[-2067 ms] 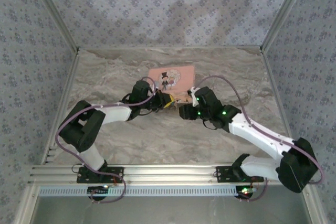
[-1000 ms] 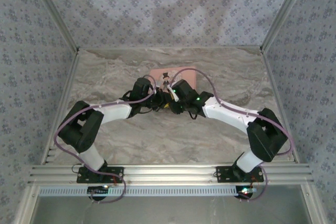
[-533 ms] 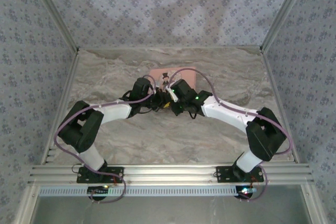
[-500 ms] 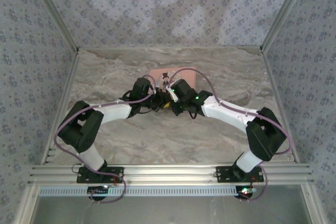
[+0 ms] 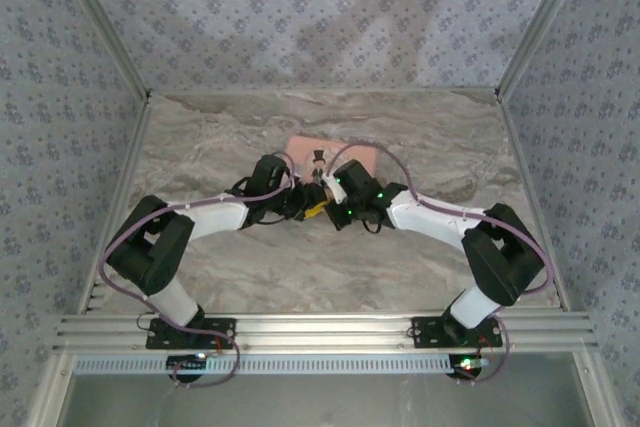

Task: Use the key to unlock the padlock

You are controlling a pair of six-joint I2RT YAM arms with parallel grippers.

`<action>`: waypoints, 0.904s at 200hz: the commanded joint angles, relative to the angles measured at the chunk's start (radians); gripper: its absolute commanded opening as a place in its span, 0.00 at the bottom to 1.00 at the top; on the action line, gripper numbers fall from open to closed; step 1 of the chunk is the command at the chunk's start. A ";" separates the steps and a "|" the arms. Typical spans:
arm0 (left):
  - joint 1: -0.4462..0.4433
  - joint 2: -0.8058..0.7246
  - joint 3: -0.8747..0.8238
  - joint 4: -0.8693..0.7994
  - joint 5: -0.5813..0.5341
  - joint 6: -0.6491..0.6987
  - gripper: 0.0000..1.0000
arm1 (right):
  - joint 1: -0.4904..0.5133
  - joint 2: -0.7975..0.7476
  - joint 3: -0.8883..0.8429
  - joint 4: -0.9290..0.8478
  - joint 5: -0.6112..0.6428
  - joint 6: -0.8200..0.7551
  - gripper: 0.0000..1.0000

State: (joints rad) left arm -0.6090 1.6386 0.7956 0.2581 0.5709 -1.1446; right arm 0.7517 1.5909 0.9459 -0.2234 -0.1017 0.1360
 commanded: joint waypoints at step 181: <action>-0.021 -0.022 -0.013 -0.090 -0.082 0.021 0.29 | 0.084 -0.004 -0.076 0.066 0.010 0.071 0.00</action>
State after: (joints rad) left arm -0.6113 1.5921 0.7460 0.2173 0.4988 -1.1263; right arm 0.8062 1.5909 0.8848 -0.0856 -0.0845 0.1768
